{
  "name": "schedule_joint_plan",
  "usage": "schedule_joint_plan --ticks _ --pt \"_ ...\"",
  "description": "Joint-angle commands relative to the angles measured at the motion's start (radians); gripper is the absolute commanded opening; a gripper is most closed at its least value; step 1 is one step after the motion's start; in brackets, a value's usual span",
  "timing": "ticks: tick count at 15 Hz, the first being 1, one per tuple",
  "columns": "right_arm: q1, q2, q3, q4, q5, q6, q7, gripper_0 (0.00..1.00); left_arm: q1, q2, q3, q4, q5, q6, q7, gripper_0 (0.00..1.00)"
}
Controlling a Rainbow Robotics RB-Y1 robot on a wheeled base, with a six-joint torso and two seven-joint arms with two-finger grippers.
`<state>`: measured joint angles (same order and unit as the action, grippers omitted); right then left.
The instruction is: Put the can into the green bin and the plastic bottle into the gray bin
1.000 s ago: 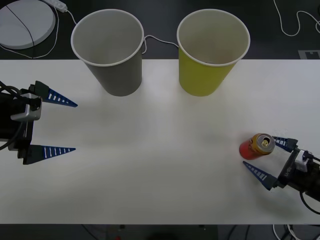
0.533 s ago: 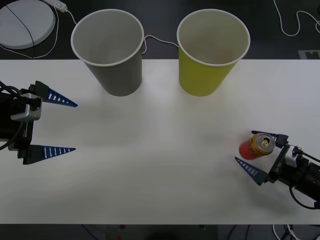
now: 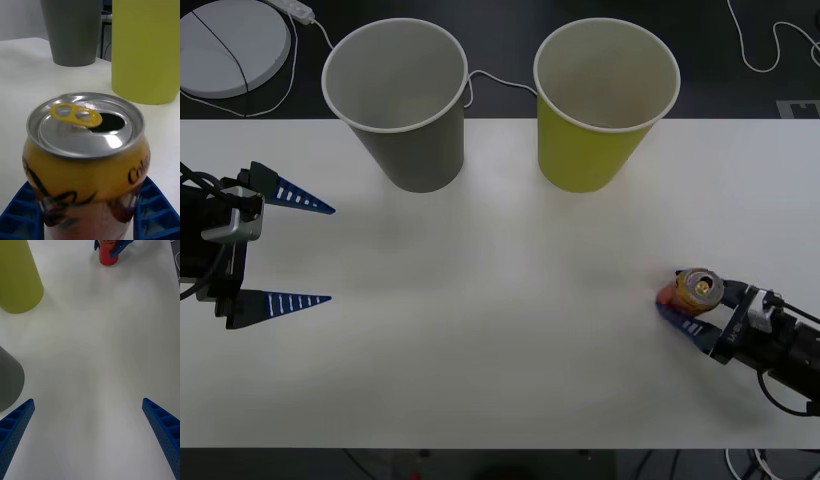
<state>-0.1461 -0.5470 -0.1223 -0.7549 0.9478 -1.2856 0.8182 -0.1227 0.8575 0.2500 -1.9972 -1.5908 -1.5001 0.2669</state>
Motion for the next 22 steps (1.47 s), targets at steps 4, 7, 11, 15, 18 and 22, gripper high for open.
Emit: schedule_joint_plan --ticks 4,7,11,15,18,22 --pt "-0.001 -0.013 0.001 -0.038 0.016 0.0 -0.03 0.0 0.0 0.0 0.0 0.0 0.0 0.0 0.0 1.0" --pt "0.008 -0.039 -0.005 -0.127 0.083 0.0 -0.134 0.0 0.0 0.0 0.0 0.0 0.0 0.0 0.0 1.0" --pt "0.082 -0.062 -0.077 -0.371 0.241 0.0 -0.338 0.0 0.0 0.0 0.0 0.0 0.0 0.0 0.0 1.0" --pt "0.181 -0.068 -0.169 -0.707 0.433 -0.008 -0.633 0.0 0.0 0.0 0.0 0.0 0.0 0.0 0.0 1.0" --pt "0.221 -0.07 -0.198 -0.894 0.526 -0.017 -0.829 0.0 0.0 0.0 0.0 0.0 0.0 0.0 0.0 1.0" --pt "0.229 -0.094 -0.224 -1.1 0.641 -0.067 -1.088 0.0 0.0 0.0 0.0 0.0 0.0 0.0 0.0 1.0"
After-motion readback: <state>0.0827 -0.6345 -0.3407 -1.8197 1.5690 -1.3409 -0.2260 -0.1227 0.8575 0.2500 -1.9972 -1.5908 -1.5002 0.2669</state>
